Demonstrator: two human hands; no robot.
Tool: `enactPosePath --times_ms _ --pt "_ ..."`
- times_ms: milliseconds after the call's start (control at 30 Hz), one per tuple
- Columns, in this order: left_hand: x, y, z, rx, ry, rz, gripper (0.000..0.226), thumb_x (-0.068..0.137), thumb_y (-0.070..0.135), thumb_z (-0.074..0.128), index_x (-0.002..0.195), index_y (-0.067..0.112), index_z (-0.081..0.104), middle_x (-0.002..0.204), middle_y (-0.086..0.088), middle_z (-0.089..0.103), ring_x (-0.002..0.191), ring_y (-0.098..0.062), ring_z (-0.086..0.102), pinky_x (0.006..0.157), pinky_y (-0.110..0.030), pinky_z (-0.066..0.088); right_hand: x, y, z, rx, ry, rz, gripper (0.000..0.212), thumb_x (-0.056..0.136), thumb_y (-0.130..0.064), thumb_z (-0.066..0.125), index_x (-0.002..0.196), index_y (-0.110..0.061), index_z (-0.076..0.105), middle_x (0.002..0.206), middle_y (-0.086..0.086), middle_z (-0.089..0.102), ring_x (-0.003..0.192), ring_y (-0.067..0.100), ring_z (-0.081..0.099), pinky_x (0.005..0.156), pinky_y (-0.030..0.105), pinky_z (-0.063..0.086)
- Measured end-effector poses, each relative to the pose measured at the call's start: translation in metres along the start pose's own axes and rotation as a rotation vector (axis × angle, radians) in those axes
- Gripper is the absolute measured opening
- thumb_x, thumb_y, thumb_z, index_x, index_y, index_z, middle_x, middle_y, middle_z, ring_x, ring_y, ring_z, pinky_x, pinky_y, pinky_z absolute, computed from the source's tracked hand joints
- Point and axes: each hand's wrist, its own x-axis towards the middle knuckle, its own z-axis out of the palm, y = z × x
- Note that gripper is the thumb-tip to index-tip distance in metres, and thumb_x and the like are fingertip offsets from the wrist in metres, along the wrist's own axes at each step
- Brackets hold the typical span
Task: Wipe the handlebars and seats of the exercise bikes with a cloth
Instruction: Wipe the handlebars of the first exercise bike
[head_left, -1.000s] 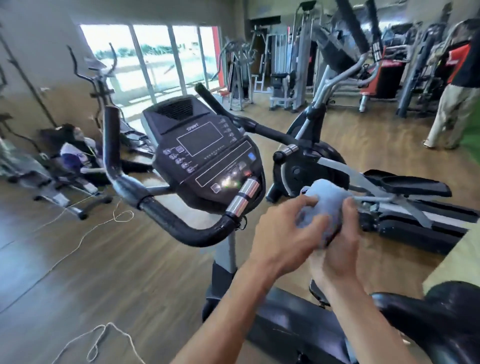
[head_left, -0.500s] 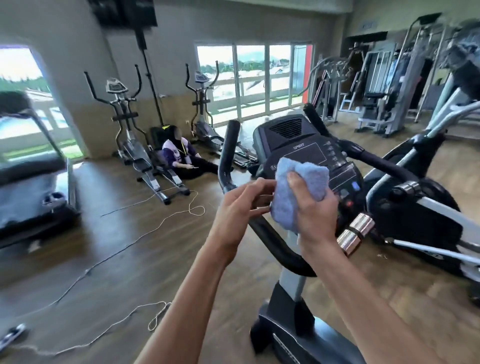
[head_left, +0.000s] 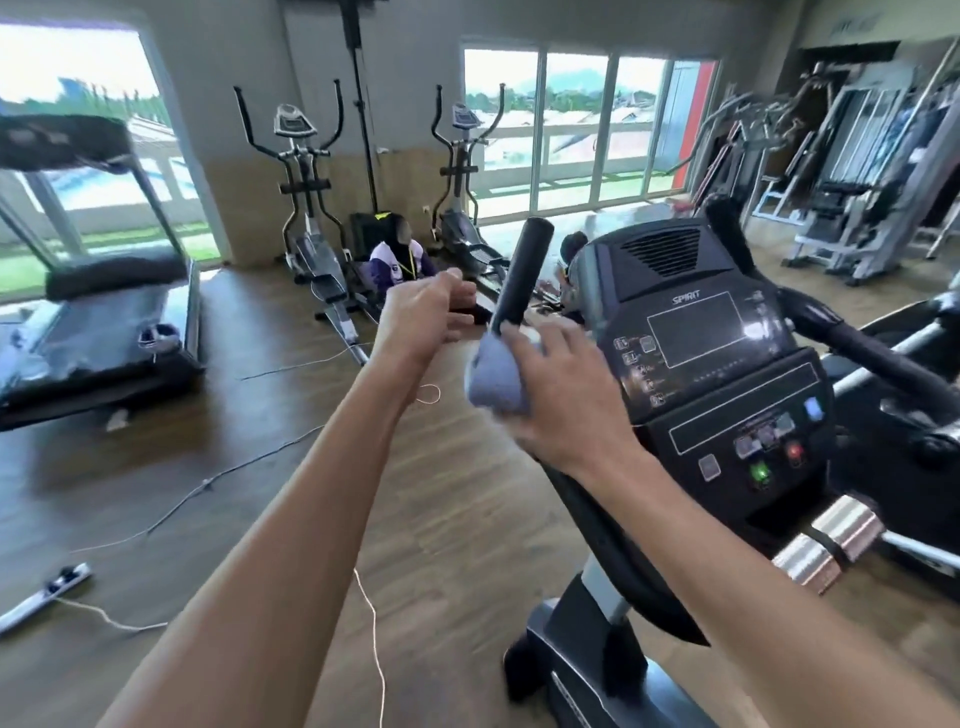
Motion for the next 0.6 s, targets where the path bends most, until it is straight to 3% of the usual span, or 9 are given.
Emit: enactPosePath --times_ms 33,100,167,267,333,433,533,600 --pt "0.010 -0.004 0.002 0.049 -0.018 0.004 0.029 0.104 0.023 0.052 0.102 0.005 0.075 0.102 -0.006 0.077 0.077 -0.013 0.073 0.065 -0.023 0.052 -0.001 -0.003 0.008 -0.096 -0.075 -0.002 0.090 0.077 -0.056 0.076 0.150 -0.016 0.041 0.155 0.015 0.041 0.143 0.037 0.036 0.114 0.053 0.035" --pt "0.024 -0.011 0.008 0.125 -0.081 0.022 0.022 0.104 0.018 0.054 0.093 0.010 0.071 0.090 -0.001 0.071 0.064 -0.004 0.069 0.063 -0.022 0.053 -0.003 -0.009 0.015 -0.166 -0.071 0.027 0.100 0.077 -0.073 0.064 0.152 -0.012 0.038 0.162 0.017 0.028 0.152 0.037 0.020 0.120 0.056 0.023" --pt "0.032 -0.016 0.013 0.159 -0.127 0.030 0.023 0.104 0.019 0.055 0.085 0.020 0.068 0.085 0.003 0.068 0.076 -0.014 0.072 0.076 -0.033 0.058 -0.003 -0.012 0.011 -0.158 -0.029 0.061 0.103 0.079 -0.083 0.045 0.151 -0.010 0.038 0.160 0.018 0.025 0.151 0.036 0.016 0.122 0.055 0.020" --pt "0.044 -0.022 0.019 0.116 -0.193 0.022 0.022 0.103 0.022 0.056 0.083 0.023 0.066 0.086 0.000 0.069 0.087 -0.028 0.071 0.091 -0.048 0.057 -0.006 -0.010 0.010 -0.123 -0.022 0.013 0.086 0.085 -0.072 0.044 0.146 -0.012 0.043 0.140 0.015 0.041 0.128 0.035 0.039 0.109 0.050 0.040" --pt "0.049 -0.024 0.023 0.104 -0.228 0.027 0.022 0.096 0.031 0.061 0.081 0.017 0.068 0.086 -0.005 0.071 0.081 -0.026 0.067 0.090 -0.053 0.056 -0.011 -0.008 0.016 -0.114 0.047 -0.029 0.071 0.084 -0.060 0.046 0.137 -0.012 0.053 0.122 0.013 0.055 0.106 0.035 0.053 0.089 0.050 0.053" --pt "0.064 -0.030 0.028 0.104 -0.236 0.032 0.046 0.078 0.042 0.061 0.091 -0.001 0.071 0.083 -0.010 0.067 0.075 -0.024 0.063 0.085 -0.055 0.057 -0.005 -0.007 0.023 -0.023 0.240 0.091 0.059 0.091 -0.053 0.048 0.126 -0.007 0.060 0.107 0.014 0.064 0.091 0.038 0.061 0.070 0.048 0.056" --pt "0.072 -0.027 0.033 0.095 -0.254 0.028 0.045 0.078 0.039 0.061 0.095 -0.001 0.072 0.083 -0.010 0.065 0.072 -0.022 0.060 0.071 -0.041 0.051 0.010 -0.016 0.026 0.066 0.320 0.309 0.057 0.094 -0.054 0.055 0.124 -0.005 0.058 0.105 0.015 0.064 0.090 0.040 0.063 0.070 0.049 0.053" --pt "0.075 -0.023 0.034 0.112 -0.264 0.031 0.035 0.082 0.037 0.062 0.091 0.005 0.070 0.082 -0.011 0.064 0.071 -0.022 0.059 0.070 -0.037 0.047 0.014 -0.026 0.030 -0.071 0.205 0.360 0.062 0.094 -0.057 0.056 0.132 -0.007 0.052 0.118 0.017 0.060 0.105 0.042 0.059 0.082 0.050 0.050"
